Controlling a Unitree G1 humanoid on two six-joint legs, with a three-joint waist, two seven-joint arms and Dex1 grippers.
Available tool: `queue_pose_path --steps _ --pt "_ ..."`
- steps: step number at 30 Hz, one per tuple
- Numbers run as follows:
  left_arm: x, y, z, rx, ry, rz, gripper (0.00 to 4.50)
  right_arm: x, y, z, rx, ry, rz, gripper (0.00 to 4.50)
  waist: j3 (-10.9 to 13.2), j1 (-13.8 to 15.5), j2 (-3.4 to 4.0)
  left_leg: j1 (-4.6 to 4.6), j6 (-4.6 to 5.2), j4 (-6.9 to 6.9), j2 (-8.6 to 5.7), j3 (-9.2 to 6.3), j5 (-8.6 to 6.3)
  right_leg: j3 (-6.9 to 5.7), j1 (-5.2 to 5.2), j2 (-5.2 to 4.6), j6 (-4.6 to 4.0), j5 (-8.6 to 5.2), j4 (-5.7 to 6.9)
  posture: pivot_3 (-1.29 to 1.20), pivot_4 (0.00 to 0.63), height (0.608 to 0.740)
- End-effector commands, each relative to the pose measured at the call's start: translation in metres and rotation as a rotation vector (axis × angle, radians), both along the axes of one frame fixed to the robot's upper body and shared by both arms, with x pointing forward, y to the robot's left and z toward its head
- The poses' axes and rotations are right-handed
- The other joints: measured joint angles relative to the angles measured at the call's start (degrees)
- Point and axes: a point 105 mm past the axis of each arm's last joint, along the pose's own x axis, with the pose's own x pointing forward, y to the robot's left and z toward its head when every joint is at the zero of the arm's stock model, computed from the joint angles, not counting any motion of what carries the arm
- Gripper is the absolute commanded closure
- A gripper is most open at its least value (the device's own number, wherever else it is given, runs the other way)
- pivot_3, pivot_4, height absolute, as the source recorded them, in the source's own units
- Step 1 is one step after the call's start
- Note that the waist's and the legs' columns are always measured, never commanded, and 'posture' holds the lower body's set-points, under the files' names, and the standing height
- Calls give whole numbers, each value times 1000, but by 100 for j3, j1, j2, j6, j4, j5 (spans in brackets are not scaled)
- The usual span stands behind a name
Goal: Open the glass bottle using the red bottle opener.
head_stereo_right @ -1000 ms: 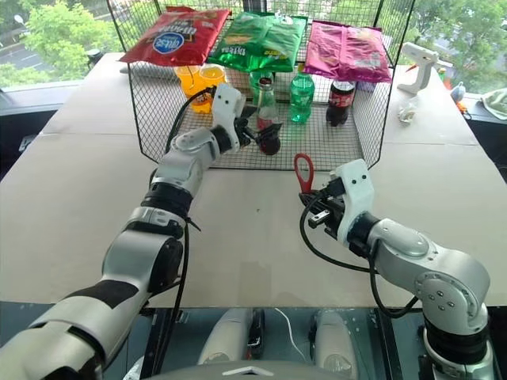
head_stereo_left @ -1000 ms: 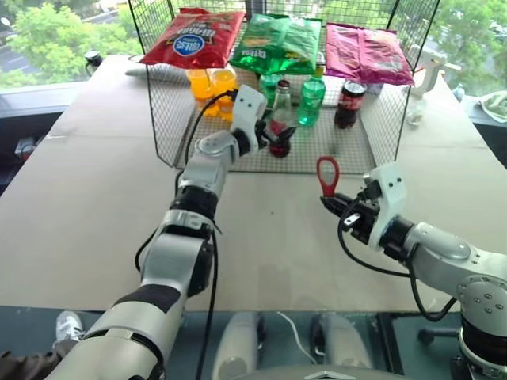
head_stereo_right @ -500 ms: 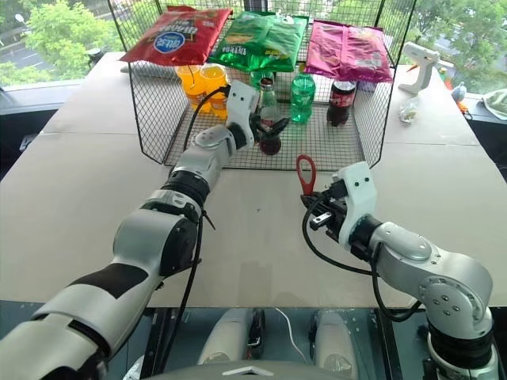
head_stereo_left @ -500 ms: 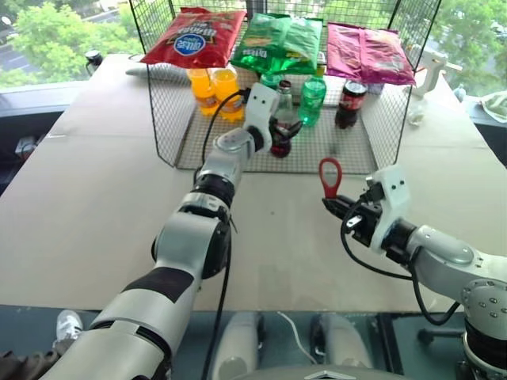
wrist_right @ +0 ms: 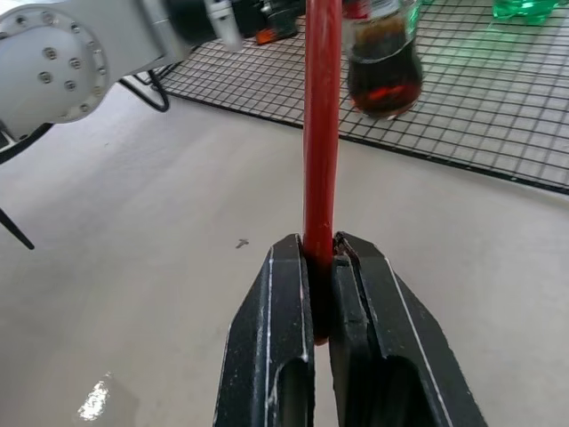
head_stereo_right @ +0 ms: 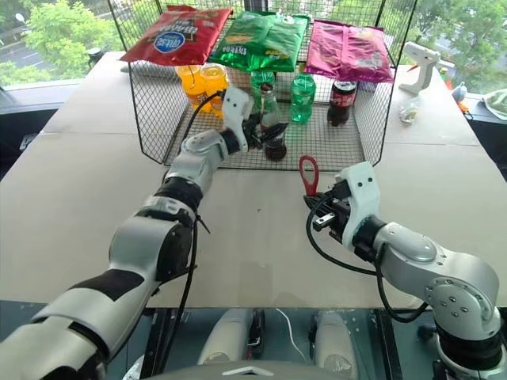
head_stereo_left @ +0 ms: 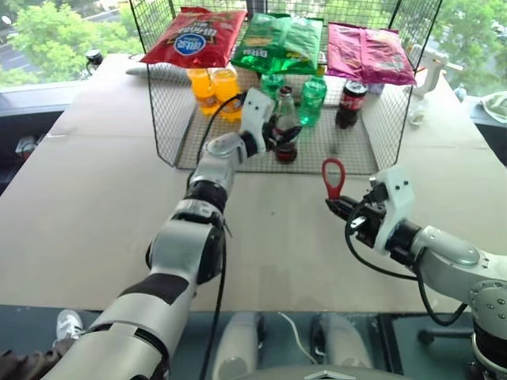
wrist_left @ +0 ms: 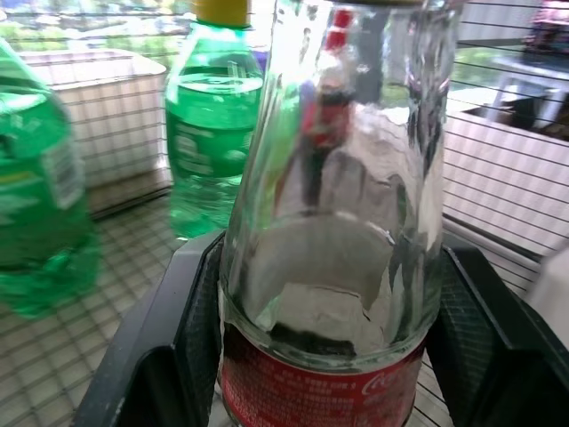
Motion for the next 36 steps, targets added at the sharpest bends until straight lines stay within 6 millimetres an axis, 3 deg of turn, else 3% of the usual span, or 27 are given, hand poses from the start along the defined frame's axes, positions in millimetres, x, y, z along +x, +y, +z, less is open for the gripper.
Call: queue_pose_path --steps 1,6,10,17,25,26,29,36 --pt "-35 -3 41 -22 -115 -212 2039 -5 0 16 6 -84 21 4500 0 -10 0 0 0 0 0 1 0 0 0 0 0 0 0 0 150 740" --pt "-80 -2 34 33 -68 -376 2039 -1 -4 28 -71 -193 7 4500 1 15 2 0 0 2 1 -2 0 3 1 -1 0 0 1 0 150 740" --pt "-100 -2 15 102 -73 -413 2039 4 -10 32 -210 -292 -32 4500 0 29 3 3 0 4 -2 -5 0 5 3 -1 1 -1 1 0 150 740" --pt "-110 -5 -16 156 -50 -419 2039 8 -12 25 -233 -309 -55 4500 -1 25 4 3 -1 6 -2 -5 1 8 3 5 0 -1 2 0 150 740" --pt "-111 -1 -24 132 -22 -399 2039 10 -11 21 -264 -319 -48 4500 -2 23 5 9 -1 7 -2 -1 1 13 4 5 1 -1 3 0 150 740" --pt "-110 -1 -23 130 -29 -394 1030 10 -10 21 -262 -322 -49 4500 -2 23 5 9 -1 7 -2 -1 0 13 4 4 1 -1 3 0 150 740" --pt "-109 0 -18 119 -41 -389 33 12 -10 22 -266 -329 -49 4500 -2 26 5 9 -1 7 -2 -1 0 13 3 5 1 -1 3 0 150 740" --pt "-109 1 -6 109 -86 -385 33 15 -11 23 -270 -333 -51 4500 -2 24 5 9 -1 8 -2 -1 1 13 4 5 1 -1 3 0 150 740"
